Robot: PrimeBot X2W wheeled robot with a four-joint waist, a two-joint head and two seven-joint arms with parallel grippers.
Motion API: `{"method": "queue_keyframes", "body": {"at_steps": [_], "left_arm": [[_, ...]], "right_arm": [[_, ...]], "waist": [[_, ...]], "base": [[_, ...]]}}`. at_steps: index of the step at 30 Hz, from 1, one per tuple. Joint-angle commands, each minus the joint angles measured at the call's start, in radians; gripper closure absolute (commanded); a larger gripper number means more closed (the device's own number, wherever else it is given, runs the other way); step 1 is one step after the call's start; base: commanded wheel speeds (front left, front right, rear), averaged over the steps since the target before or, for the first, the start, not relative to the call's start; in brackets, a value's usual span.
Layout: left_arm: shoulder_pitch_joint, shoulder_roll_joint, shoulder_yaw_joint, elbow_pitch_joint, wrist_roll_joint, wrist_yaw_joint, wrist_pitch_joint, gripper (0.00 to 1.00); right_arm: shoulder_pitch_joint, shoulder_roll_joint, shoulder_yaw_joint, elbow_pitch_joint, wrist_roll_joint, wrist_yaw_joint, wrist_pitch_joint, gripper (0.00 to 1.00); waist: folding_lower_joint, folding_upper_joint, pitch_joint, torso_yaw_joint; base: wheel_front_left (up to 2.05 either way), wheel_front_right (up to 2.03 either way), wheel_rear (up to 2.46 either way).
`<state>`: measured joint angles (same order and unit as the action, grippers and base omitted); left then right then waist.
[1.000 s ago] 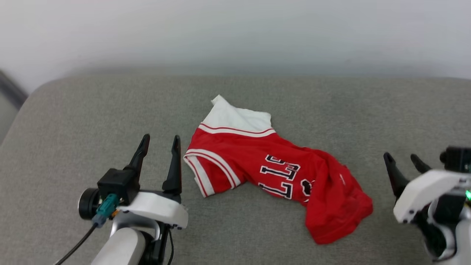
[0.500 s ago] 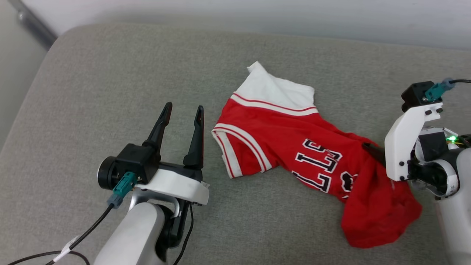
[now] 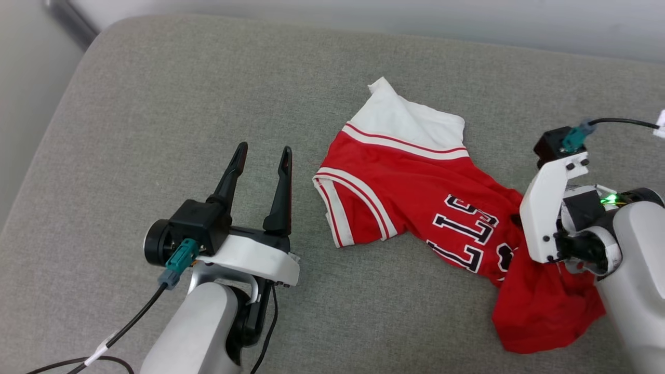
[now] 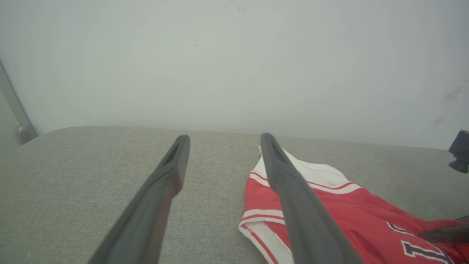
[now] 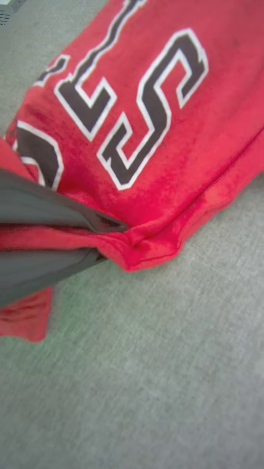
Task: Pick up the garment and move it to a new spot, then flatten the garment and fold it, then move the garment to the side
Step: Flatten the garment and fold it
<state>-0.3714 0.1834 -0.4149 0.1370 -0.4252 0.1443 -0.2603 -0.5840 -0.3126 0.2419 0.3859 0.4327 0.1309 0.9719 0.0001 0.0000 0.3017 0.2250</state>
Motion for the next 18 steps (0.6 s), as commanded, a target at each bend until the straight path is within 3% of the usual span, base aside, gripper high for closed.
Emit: {"method": "queue_keyframes", "body": {"at_steps": [1,9,13,18], "left_arm": [[0.017,0.001,0.004,0.004,0.008,-0.003,-0.007,0.0],[0.067,0.02,0.026,0.018,0.004,-0.001,-0.006,0.0],[0.103,0.035,0.037,0.015,-0.005,0.011,-0.004,0.0],[0.158,0.055,0.053,0.002,-0.018,0.032,0.009,0.0]], "right_arm": [[0.002,-0.005,0.012,0.005,0.004,0.0,-0.02,1.0],[0.016,-0.041,-0.043,-0.135,0.013,0.0,-0.143,1.0],[0.147,-0.045,-0.124,-0.246,-0.006,0.0,-0.14,1.0],[0.419,0.022,-0.227,-0.387,-0.045,0.0,-0.111,1.0]], "waist": [[-0.0001,0.0,-0.015,-0.014],[-0.0001,0.0,-0.097,-0.091],[-0.0001,0.0,-0.138,-0.139],[-0.0001,0.0,-0.187,-0.197]], "base": [[0.0,0.0,0.0],[0.0,0.0,0.0],[0.0,0.0,0.0],[0.0,0.0,0.0]]}}
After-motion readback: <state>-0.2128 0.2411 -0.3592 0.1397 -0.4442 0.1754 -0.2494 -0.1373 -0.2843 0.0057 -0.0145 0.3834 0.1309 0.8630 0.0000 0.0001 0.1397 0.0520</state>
